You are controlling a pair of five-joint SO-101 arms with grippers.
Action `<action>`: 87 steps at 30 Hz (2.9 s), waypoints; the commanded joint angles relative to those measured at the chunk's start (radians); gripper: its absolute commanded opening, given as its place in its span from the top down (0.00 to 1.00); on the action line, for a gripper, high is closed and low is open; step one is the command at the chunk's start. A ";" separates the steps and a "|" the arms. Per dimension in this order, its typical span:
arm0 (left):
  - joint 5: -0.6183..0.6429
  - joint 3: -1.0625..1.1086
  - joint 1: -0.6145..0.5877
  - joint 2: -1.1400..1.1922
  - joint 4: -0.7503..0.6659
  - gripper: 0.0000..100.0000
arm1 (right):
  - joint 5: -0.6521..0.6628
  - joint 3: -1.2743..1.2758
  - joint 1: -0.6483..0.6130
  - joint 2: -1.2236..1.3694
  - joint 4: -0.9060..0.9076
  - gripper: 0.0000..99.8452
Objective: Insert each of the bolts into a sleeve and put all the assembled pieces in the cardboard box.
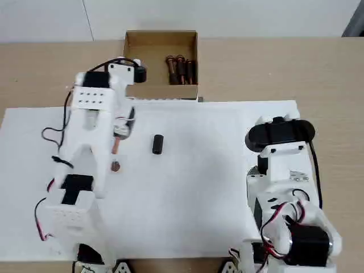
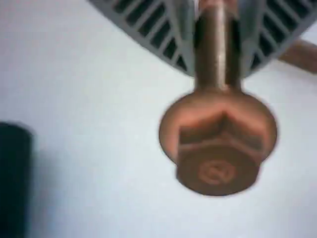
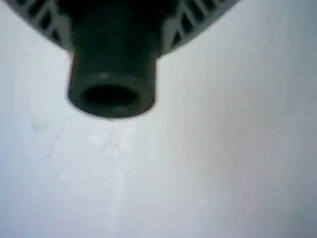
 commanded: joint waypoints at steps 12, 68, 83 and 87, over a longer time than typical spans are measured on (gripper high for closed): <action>-0.562 -0.054 -0.009 0.118 0.028 0.99 | 0.000 -0.003 -0.001 -0.007 -0.027 1.00; -0.614 -0.199 0.083 0.279 -0.048 1.00 | 0.000 -0.008 -0.001 -0.007 -0.025 1.00; -0.381 -0.260 0.204 -0.181 0.029 1.00 | 0.025 -0.107 -0.001 -0.007 0.015 0.99; -0.229 -0.260 0.229 -0.321 0.031 1.00 | 0.058 -0.107 0.005 -0.007 0.035 1.00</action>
